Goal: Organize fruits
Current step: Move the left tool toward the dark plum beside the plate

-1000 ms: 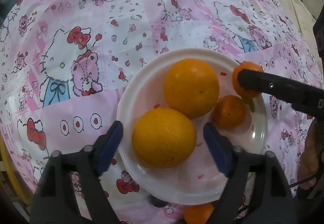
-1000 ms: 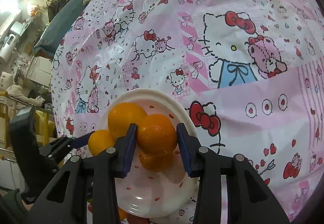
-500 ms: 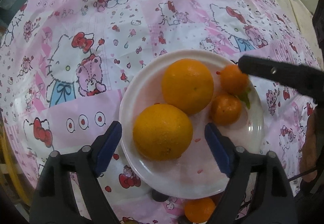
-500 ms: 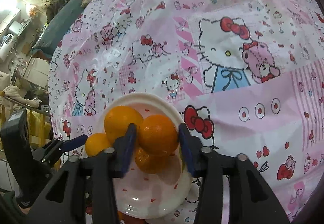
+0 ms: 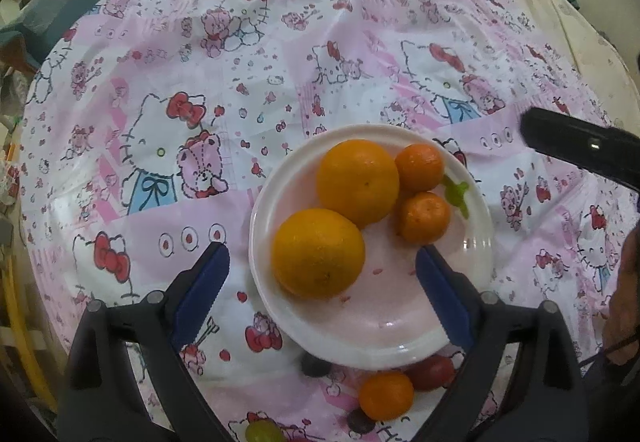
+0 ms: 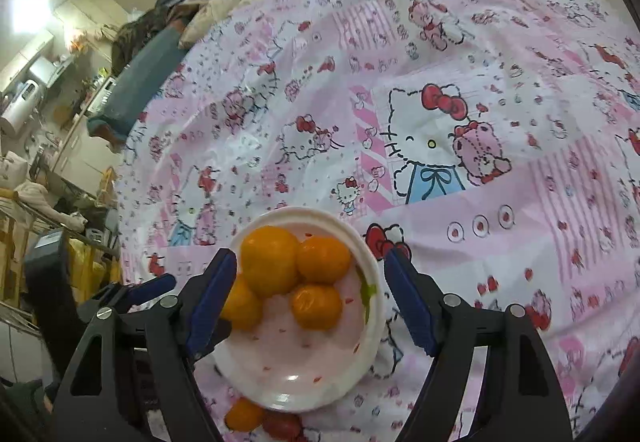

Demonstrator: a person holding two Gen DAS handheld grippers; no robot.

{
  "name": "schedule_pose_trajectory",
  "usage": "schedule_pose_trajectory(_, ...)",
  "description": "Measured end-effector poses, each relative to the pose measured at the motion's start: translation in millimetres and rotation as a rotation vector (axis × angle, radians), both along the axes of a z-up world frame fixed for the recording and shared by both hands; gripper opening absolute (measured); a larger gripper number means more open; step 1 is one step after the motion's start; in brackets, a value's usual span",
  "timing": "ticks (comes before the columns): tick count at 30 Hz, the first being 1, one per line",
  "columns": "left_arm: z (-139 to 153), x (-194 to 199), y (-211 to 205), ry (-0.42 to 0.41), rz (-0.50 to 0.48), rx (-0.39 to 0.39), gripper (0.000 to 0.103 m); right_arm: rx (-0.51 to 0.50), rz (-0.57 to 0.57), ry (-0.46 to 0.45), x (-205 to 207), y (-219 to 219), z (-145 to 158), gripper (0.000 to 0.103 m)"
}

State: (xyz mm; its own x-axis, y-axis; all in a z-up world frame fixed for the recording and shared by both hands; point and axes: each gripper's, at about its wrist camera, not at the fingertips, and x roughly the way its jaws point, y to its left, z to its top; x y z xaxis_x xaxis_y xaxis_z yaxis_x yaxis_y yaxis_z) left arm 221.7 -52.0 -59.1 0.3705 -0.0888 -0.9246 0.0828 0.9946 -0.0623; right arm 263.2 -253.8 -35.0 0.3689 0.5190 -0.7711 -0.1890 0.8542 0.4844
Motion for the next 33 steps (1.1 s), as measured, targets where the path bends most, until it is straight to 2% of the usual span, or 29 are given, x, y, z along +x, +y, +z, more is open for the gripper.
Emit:
schedule_pose_trajectory(4,18,-15,3,-0.042,0.011,0.004,0.092,-0.004,-0.004,-0.049,-20,-9,18,0.086)
schedule_pose_trajectory(13,53,-60,22,-0.131,0.059,-0.007,0.092,0.024,-0.034,-0.066,-70,-19,32,0.086)
schedule_pose_trajectory(19,57,-95,34,-0.150,0.104,0.011,0.092,0.027,-0.038,-0.075,-107,-22,38,0.086)
schedule_pose_trajectory(24,56,-120,43,-0.144,0.152,-0.022,0.092,0.017,-0.016,-0.080,-134,-15,37,0.086)
schedule_pose_trajectory(28,50,-129,49,-0.119,0.184,-0.037,0.092,-0.003,-0.013,-0.088,-154,-12,36,0.086)
schedule_pose_trajectory(33,47,-136,51,-0.111,0.197,-0.048,0.092,-0.007,-0.048,-0.042,-165,-20,24,0.086)
